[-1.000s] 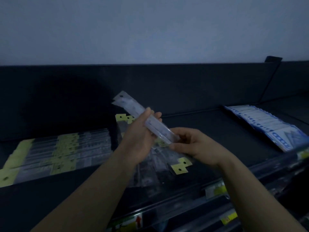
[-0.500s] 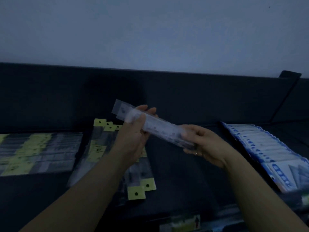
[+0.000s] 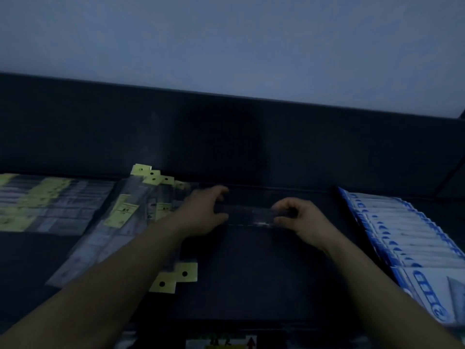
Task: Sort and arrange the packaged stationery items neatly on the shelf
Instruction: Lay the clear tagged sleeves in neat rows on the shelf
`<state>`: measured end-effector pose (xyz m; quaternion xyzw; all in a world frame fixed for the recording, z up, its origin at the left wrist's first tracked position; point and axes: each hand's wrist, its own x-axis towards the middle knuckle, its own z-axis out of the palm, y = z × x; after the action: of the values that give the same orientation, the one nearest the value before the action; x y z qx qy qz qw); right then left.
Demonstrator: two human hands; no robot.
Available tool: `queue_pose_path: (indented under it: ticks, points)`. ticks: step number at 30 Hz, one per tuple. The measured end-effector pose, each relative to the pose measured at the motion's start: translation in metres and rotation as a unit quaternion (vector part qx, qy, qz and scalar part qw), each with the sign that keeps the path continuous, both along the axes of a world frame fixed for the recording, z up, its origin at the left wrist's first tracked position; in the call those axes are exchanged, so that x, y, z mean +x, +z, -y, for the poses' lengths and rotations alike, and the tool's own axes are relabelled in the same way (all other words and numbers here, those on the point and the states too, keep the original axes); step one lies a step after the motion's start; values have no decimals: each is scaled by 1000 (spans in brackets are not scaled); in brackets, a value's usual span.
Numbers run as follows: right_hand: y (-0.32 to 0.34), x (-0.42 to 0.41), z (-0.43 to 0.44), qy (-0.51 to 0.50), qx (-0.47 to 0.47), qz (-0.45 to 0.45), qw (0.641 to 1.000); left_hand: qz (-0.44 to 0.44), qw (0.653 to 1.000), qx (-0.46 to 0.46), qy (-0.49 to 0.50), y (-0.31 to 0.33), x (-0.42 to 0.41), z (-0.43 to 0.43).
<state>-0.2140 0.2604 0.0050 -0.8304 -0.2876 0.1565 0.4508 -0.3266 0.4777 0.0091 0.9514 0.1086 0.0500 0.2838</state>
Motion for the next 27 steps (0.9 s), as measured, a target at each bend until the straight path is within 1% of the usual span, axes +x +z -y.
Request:
queue_pose_path:
  ticks: [2,4,6,8,11,13,15,17,19,21,25,27]
  points:
    - [-4,2,-2,0,-8,16,1000,-33,997,62,-5,-3,4,2]
    - [-4,7,-4,2,-26,35,999,-23,993,117,-3,-4,10,2]
    - [0,16,-8,-7,-19,46,999,5,986,165,12,-2,18,-3]
    - [8,26,-15,-3,-6,56,998,22,984,174,23,6,31,-10]
    - [12,42,-35,11,-21,50,998,-22,982,185,33,14,50,-21]
    - [5,51,-49,13,-64,71,995,-73,970,228,36,9,59,-27]
    - [-5,56,-57,8,-151,113,982,-107,948,297,31,-2,62,-30]
    - [-13,53,-60,8,-225,139,964,-93,933,346,15,-14,61,-28]
    - [-19,47,-59,33,-269,187,944,-70,927,368,-15,-20,56,-21]
    - [-24,41,-56,68,-300,224,925,-67,921,381,-38,-24,49,-12]
    - [-22,31,-42,116,-328,206,915,-95,920,378,-48,-27,34,2]
    - [-22,24,-34,126,-337,205,910,-91,910,400,-49,-25,26,6]
